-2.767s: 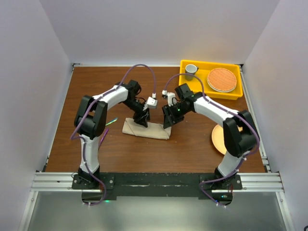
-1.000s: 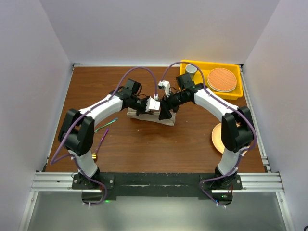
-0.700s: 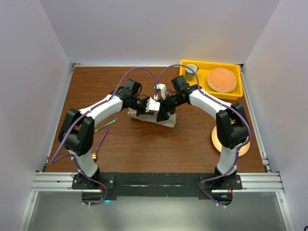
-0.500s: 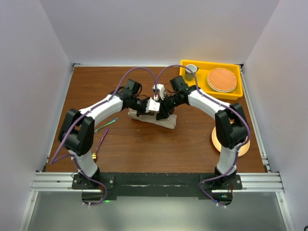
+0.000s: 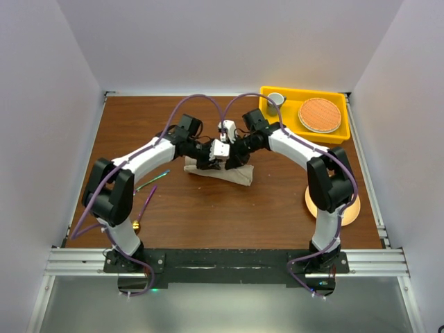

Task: Fold the napkin into a case and place the utensils inside
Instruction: Pass from the left arm to the right, then turn over the smaller rectangle-folded napkin at the center of the board, then smooth out the smaller rectangle-folded napkin at the center of the board, then move the smaller rectangle-folded napkin to the center of the board, then pick up the fork from the corner of the board, then pass from the left arm to the right

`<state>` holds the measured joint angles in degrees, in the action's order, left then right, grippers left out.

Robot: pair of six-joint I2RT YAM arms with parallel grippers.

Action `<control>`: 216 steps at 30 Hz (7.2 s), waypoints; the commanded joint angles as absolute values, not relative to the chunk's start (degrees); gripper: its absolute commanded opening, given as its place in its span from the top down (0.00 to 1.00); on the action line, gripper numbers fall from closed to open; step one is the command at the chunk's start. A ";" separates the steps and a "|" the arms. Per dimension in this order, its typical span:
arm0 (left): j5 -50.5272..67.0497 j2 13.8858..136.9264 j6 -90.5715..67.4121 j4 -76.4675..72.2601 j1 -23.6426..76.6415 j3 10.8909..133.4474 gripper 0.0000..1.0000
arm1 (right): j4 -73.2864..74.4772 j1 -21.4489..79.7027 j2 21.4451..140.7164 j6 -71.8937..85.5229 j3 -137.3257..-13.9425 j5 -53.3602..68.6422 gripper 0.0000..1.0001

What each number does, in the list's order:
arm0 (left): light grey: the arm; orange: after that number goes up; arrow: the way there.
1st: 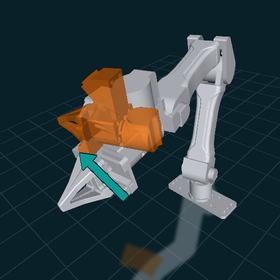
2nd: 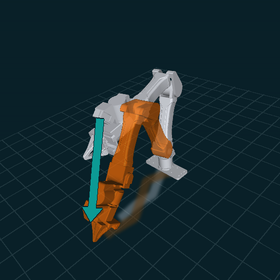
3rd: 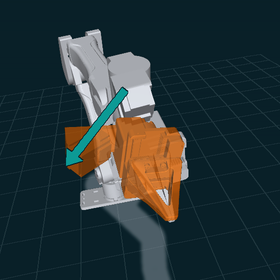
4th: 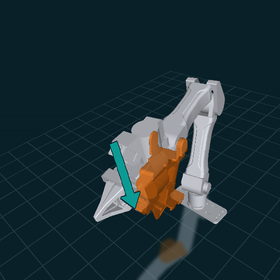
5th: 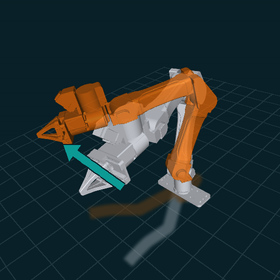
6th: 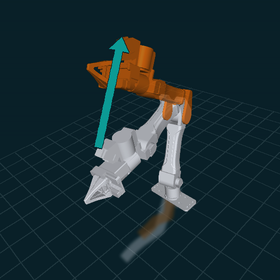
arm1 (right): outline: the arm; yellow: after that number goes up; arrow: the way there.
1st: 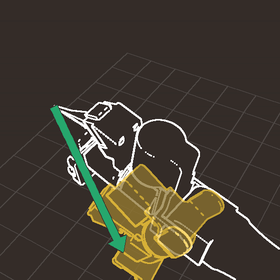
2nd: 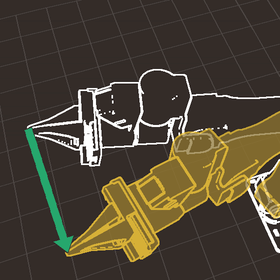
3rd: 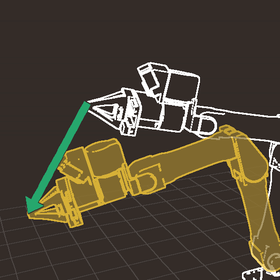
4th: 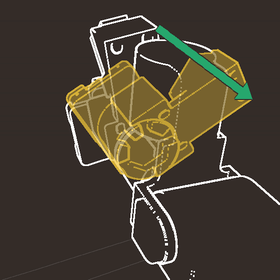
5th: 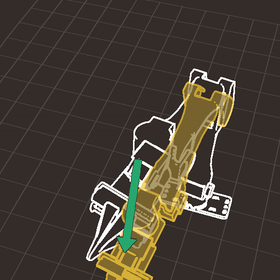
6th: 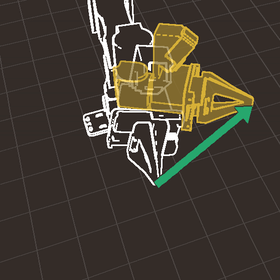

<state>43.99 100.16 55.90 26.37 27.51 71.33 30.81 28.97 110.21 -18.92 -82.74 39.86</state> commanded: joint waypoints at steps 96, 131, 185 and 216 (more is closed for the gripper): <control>31.92 97.20 22.15 31.20 9.23 62.66 0.71 | 45.70 26.98 112.06 -16.87 -86.31 26.80 0.15; 32.96 78.26 30.30 47.53 -4.35 66.81 0.39 | 41.23 39.11 82.72 -12.39 -69.42 26.66 0.02; 23.12 97.47 61.26 39.29 -10.73 55.11 0.45 | 38.50 37.27 99.67 -16.96 -91.40 21.09 0.02; 37.36 89.55 121.95 59.40 3.24 82.25 1.00 | 41.84 29.44 103.36 -4.84 -93.88 29.18 0.11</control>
<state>33.93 88.68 104.01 55.75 0.14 80.16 40.05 29.45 103.77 -7.44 -97.45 27.18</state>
